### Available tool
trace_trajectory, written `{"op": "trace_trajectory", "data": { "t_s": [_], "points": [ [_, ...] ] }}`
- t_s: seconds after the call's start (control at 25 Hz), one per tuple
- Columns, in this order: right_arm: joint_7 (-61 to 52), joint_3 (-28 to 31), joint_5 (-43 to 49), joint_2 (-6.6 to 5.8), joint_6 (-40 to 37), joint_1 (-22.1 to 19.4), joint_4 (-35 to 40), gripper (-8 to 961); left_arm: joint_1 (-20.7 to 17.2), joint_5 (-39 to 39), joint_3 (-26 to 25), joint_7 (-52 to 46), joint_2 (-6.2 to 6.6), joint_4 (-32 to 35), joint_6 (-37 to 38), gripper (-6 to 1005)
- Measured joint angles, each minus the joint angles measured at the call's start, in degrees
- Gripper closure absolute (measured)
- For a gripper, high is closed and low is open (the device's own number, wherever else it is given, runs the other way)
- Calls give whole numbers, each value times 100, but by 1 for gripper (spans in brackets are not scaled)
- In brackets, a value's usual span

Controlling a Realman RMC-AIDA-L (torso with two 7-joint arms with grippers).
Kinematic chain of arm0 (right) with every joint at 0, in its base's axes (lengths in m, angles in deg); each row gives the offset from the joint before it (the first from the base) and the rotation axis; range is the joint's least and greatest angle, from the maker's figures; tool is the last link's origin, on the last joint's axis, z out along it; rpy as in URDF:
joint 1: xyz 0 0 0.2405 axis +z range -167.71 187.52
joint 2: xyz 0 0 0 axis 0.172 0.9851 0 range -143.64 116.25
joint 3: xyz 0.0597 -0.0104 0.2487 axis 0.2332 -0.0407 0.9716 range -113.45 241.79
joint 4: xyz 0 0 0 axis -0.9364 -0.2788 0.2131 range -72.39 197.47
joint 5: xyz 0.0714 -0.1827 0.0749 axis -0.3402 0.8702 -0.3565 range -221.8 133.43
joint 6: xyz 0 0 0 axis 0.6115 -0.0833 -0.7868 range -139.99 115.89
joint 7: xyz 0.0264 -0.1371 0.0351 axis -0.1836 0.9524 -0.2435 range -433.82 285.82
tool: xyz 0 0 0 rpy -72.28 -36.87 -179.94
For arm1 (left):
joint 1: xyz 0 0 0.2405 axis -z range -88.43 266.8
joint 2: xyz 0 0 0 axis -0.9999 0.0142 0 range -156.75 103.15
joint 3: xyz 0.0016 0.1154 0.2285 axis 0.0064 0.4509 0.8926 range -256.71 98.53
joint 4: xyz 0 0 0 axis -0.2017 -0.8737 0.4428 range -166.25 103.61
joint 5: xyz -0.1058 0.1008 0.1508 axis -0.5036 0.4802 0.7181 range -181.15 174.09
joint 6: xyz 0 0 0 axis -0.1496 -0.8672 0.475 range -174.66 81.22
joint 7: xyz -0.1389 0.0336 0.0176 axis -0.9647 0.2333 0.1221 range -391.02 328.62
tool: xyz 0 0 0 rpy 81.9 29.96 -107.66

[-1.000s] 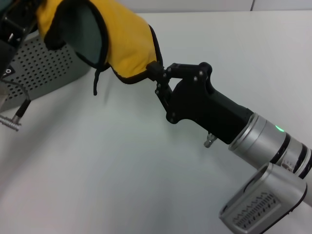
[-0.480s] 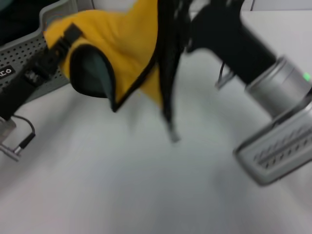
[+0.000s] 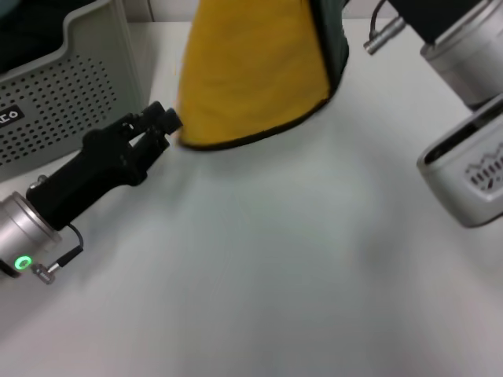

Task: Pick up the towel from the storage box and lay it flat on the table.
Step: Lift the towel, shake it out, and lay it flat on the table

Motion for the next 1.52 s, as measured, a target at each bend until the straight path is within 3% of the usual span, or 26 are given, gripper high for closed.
{"op": "trace_trajectory", "data": {
  "t_s": [0.28, 0.72, 1.16, 1.36, 1.52],
  "points": [
    [-292, 348, 168, 15, 1333, 81, 703, 938, 150, -53, 0, 917, -48, -338, 198, 686],
    [-519, 473, 146, 49, 3293, 756, 1305, 939, 1024, -313, -75, 2876, -50, -1875, 759, 345],
    [-643, 482, 123, 70, 4213, 1434, 1289, 939, 1427, -415, -1445, 5245, -49, -3441, 797, 127],
    [-802, 514, 123, 70, 4377, 1622, 1238, 940, 1553, -421, -1584, 5686, -49, -3777, 723, 116],
    [-871, 495, 125, 70, 4390, 1657, 1238, 940, 1501, -417, -2086, 6401, -49, -4082, 713, 115]
  ]
}}
